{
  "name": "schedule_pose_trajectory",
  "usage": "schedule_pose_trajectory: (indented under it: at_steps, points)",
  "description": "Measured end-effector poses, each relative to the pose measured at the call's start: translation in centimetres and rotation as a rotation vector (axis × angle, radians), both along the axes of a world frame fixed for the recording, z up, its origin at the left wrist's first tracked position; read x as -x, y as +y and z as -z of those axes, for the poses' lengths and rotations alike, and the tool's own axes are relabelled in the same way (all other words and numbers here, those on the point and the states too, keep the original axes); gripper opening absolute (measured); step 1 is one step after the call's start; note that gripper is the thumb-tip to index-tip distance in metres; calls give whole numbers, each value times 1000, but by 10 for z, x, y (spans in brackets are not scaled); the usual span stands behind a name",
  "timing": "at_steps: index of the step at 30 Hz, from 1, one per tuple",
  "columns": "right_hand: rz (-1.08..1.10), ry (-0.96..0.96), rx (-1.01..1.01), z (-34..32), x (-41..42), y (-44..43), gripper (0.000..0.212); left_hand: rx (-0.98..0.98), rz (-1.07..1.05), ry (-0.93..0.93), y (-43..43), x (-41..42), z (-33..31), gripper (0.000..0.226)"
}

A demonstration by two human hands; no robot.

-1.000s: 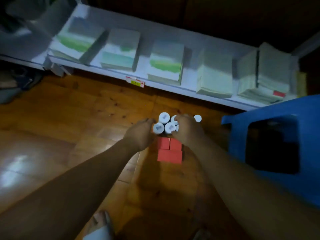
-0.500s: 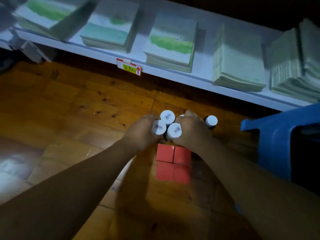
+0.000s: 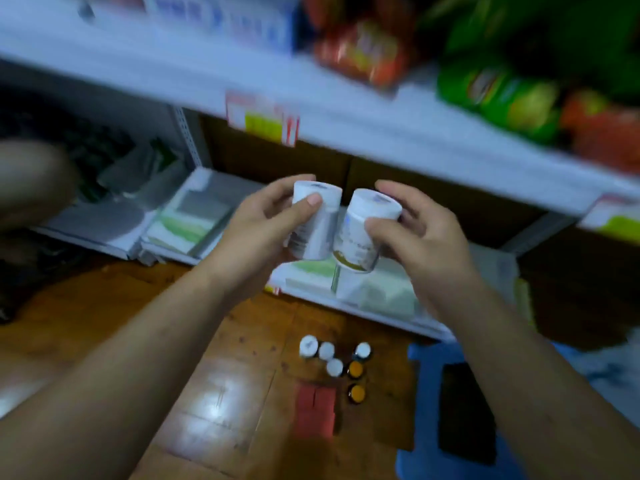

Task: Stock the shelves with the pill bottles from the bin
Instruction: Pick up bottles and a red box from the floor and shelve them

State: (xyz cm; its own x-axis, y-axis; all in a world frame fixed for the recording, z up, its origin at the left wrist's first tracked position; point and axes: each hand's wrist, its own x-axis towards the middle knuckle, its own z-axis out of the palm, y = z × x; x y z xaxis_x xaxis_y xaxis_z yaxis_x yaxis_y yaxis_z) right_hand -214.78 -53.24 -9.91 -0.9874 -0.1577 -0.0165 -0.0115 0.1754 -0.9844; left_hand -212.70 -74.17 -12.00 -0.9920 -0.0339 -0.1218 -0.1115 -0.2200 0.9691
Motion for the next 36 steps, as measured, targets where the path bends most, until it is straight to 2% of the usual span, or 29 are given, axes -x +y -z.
schedule_pose_trajectory:
  at_steps: [6,9,13,15,19,25,29,36]
  points:
    - [136,31,279,-262,-27,25,55,-113,136,92,40,-9,-274,45]
    - [168,61,350,-376,-55,43,50,-161,191,130,59,-34,-395,46]
    - [170,55,502,-495,-107,59,22,-219,221,114,82,-87,-513,48]
    - [174,37,570,-531,-136,66,21,-284,261,80,93,-115,-550,48]
    - [156,-7,593,-567,-194,85,41,-363,362,3,112,-171,-592,56]
    - [277,-13,566,-572,-256,119,52,-346,411,12,136,-211,-595,51]
    - [389,77,458,-571,-274,135,52,-380,494,-34,150,-212,-597,42]
    - [639,203,374,-580,-307,140,40,-531,680,-160,169,-206,-600,48]
